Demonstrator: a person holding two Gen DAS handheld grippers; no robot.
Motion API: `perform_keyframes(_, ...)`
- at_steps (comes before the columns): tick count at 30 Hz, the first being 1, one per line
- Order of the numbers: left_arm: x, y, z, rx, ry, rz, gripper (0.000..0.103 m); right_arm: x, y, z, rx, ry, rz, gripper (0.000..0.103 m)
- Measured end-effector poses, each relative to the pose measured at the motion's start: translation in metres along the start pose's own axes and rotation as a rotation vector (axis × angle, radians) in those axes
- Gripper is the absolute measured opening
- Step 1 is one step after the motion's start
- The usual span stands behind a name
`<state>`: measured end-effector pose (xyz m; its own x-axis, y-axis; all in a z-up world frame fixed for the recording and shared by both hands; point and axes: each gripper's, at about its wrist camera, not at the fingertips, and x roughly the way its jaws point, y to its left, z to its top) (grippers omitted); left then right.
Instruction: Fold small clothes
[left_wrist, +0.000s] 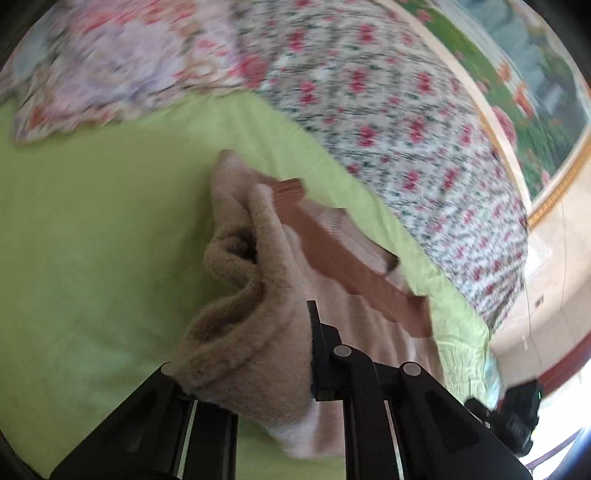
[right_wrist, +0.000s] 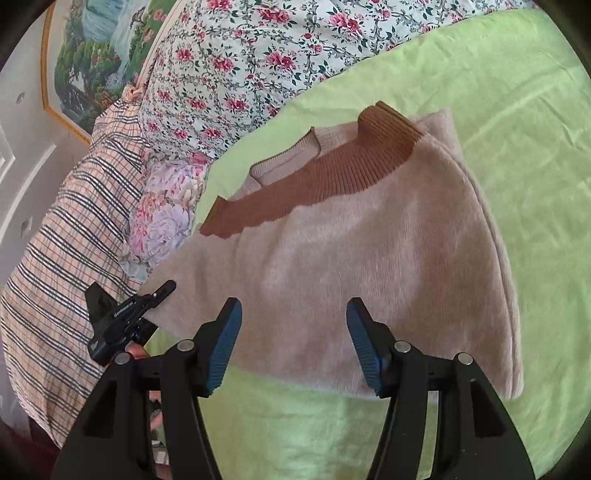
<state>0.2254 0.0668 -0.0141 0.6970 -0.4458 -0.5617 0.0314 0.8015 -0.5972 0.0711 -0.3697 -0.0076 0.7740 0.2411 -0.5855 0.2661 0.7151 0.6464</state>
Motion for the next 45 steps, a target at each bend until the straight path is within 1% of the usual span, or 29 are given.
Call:
perform_keyframes(2,0.001,-0.037,-0.003,0.098,0.017,-0.018,0.011,0.004,-0.005,0.014,0.021,0.027,0.042,0.060)
perform_keyframes(5,0.007,-0.082,-0.017,0.211,0.051,-0.063,0.010,0.016,-0.004,0.035,0.045,0.078,0.121,0.060)
perform_keyframes(6,0.011,-0.094,-0.022,0.243,0.067,-0.068,0.010,0.025,-0.002,0.042,0.045,0.108,0.156,0.064)
perform_keyframes(7,0.020,-0.109,-0.032,0.284,0.087,-0.064,0.010,0.035,0.000,0.048,0.054,0.130,0.194,0.071)
perform_keyframes(9,0.035,-0.123,-0.047,0.329,0.126,-0.052,0.010,0.053,0.004,0.054,0.075,0.162,0.248,0.079)
perform_keyframes(11,0.049,-0.130,-0.060,0.352,0.167,-0.048,0.010,0.079,0.010,0.057,0.091,0.212,0.293,0.081)
perform_keyframes(12,0.053,-0.132,-0.065,0.358,0.182,-0.050,0.010,0.089,0.012,0.058,0.096,0.229,0.291,0.081)
perform_keyframes(14,0.061,-0.133,-0.075,0.364,0.206,-0.056,0.010,0.118,0.015,0.059,0.105,0.267,0.270,0.081)
perform_keyframes(16,0.062,-0.134,-0.078,0.374,0.204,-0.053,0.010,0.135,0.018,0.063,0.102,0.266,0.236,0.080)
perform_keyframes(17,0.061,-0.134,-0.079,0.378,0.203,-0.054,0.010,0.141,0.021,0.067,0.088,0.252,0.234,0.076)
perform_keyframes(19,0.060,-0.135,-0.079,0.386,0.199,-0.056,0.010,0.150,0.024,0.076,0.085,0.225,0.236,0.043)
perform_keyframes(20,0.059,-0.137,-0.078,0.396,0.196,-0.052,0.010,0.154,0.026,0.082,0.086,0.213,0.228,0.034)
perform_keyframes(21,0.058,-0.139,-0.078,0.408,0.192,-0.046,0.010,0.155,0.028,0.086,0.075,0.209,0.227,0.016)
perform_keyframes(23,0.053,-0.147,-0.076,0.427,0.182,-0.046,0.010,0.145,0.039,0.092,0.018,0.186,0.206,0.016)
perform_keyframes(24,0.047,-0.149,-0.075,0.439,0.174,-0.052,0.010,0.134,0.046,0.095,-0.022,0.162,0.203,0.016)
perform_keyframes(27,0.039,-0.174,-0.077,0.474,0.154,-0.098,0.010,0.091,0.053,0.106,-0.113,0.092,0.187,0.016)
perform_keyframes(29,0.041,-0.196,-0.085,0.497,0.160,-0.142,0.010,0.065,0.046,0.113,-0.150,0.068,0.146,0.016)
perform_keyframes(32,0.059,-0.228,-0.108,0.530,0.196,-0.165,0.010,0.038,0.017,0.117,-0.169,0.064,0.067,0.016)
perform_keyframes(36,0.095,-0.250,-0.138,0.533,0.266,-0.182,0.010,0.020,-0.032,0.116,-0.112,0.055,-0.016,0.016)
perform_keyframes(37,0.107,-0.255,-0.148,0.541,0.285,-0.179,0.010,0.018,-0.046,0.114,-0.094,0.056,-0.034,0.016)
perform_keyframes(40,0.129,-0.263,-0.168,0.558,0.331,-0.155,0.010,0.021,-0.068,0.111,-0.087,0.072,-0.081,0.016)
perform_keyframes(43,0.138,-0.266,-0.179,0.575,0.345,-0.129,0.010,0.025,-0.062,0.109,-0.156,0.071,-0.116,0.016)
perform_keyframes(45,0.137,-0.267,-0.175,0.582,0.330,-0.128,0.010,0.023,-0.041,0.109,-0.271,0.038,-0.126,0.016)
